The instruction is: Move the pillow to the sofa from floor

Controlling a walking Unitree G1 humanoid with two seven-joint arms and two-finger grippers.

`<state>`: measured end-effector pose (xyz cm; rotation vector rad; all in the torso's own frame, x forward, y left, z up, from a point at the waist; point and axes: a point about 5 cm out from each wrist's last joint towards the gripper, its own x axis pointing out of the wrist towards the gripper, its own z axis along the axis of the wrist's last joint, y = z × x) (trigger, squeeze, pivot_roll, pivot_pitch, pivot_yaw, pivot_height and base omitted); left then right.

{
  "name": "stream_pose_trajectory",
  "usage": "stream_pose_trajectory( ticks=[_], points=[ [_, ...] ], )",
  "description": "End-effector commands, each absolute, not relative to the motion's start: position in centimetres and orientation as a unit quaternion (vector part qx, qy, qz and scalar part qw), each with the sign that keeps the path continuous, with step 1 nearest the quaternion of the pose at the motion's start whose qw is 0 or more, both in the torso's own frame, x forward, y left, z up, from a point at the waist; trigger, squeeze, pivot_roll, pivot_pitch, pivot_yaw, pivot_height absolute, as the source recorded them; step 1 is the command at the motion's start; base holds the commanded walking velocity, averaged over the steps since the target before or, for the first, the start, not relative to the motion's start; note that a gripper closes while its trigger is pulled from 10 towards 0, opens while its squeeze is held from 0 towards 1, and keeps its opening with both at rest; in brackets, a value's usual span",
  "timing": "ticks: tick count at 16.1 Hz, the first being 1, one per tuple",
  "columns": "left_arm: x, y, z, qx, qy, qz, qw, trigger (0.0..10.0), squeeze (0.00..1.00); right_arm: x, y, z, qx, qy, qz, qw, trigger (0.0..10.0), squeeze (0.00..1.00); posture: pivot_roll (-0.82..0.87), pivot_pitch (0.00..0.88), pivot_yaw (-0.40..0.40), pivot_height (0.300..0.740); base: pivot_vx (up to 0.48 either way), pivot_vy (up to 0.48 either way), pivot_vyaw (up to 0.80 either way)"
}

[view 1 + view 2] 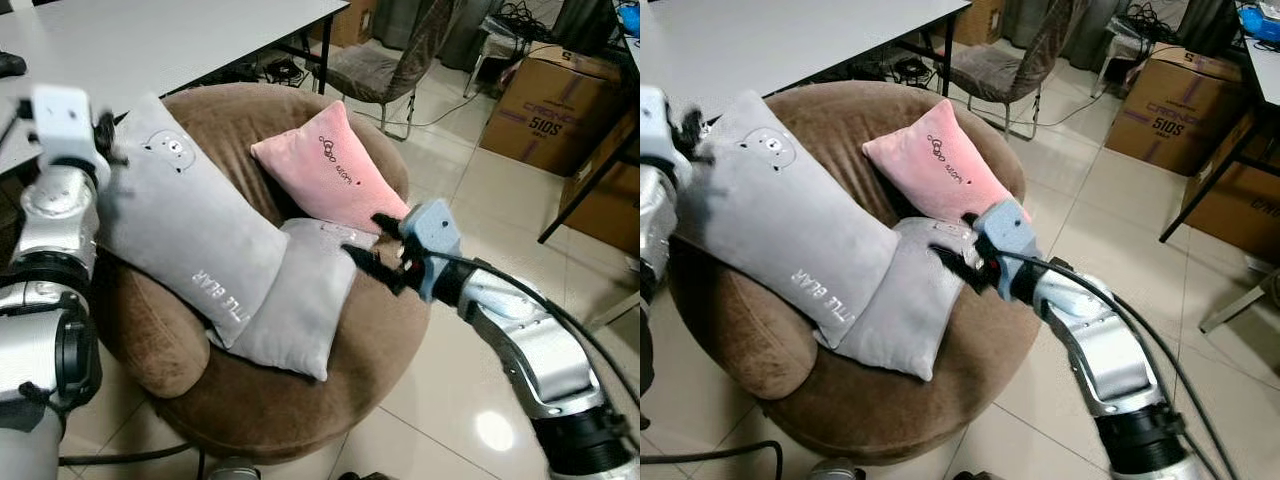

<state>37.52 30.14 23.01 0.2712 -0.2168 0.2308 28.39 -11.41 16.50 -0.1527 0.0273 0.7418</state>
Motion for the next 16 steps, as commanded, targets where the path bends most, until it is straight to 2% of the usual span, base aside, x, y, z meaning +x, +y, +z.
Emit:
stream_pose_trajectory(
  ticks=[1, 2, 4, 5, 7, 8, 10, 16],
  points=[
    [37.2, 29.5, 23.4, 0.127, -0.138, 0.098, 0.977, 10.0, 0.30, 28.4, -12.4, 16.6, -0.060, 0.008, 0.333, 0.941, 10.0, 0.00, 0.12, 0.000, -0.069, 0.740, 0.000, 0.000, 0.00],
    [36.4, 28.6, 22.7, 0.135, -0.150, 0.088, 0.975, 10.0, 0.00, 28.4, -12.7, 16.6, -0.058, 0.002, 0.295, 0.954, 10.0, 0.00, 0.13, 0.000, -0.066, 0.740, 0.000, 0.000, 0.00],
    [33.1, 26.3, 20.3, 0.133, -0.154, 0.072, 0.976, 10.0, 0.00, 28.1, -13.6, 15.7, -0.040, 0.014, 0.212, 0.976, 10.0, 0.00, 0.13, 0.000, -0.080, 0.740, 0.000, 0.000, 0.00],
    [31.0, 24.5, 18.4, 0.162, -0.142, 0.044, 0.976, 10.0, 0.00, 27.7, -14.2, 14.9, -0.016, 0.029, 0.174, 0.984, 10.0, 0.00, 0.14, 0.000, -0.089, 0.740, 0.000, 0.000, 0.00],
    [29.0, 22.3, 16.6, 0.138, -0.124, 0.024, 0.982, 10.0, 0.00, 27.3, -14.9, 14.1, -0.014, 0.040, 0.134, 0.990, 10.0, 0.00, 0.14, 0.000, -0.093, 0.740, 0.000, 0.000, 0.00],
    [28.5, 21.7, 16.3, 0.131, -0.119, 0.021, 0.984, 10.0, 0.00, 27.2, -15.0, 13.9, -0.014, 0.041, 0.125, 0.991, 10.0, 0.00, 0.14, 0.000, -0.093, 0.740, 0.000, -0.285, 0.00],
    [26.3, 18.8, 15.7, 0.123, -0.083, -0.002, 0.989, 10.0, 0.00, 26.8, -15.5, 13.4, -0.019, 0.042, 0.099, 0.994, 10.0, 0.00, 0.13, 0.000, -0.088, 0.740, 0.000, -0.435, 0.00],
    [26.9, 17.7, 16.1, 0.121, -0.066, -0.023, 0.990, 10.0, 0.00, 25.9, -16.2, 12.3, -0.011, 0.057, 0.059, 0.997, 10.0, 0.00, 0.11, 0.000, -0.029, 0.740, 0.000, -0.439, 0.00]
  ],
)
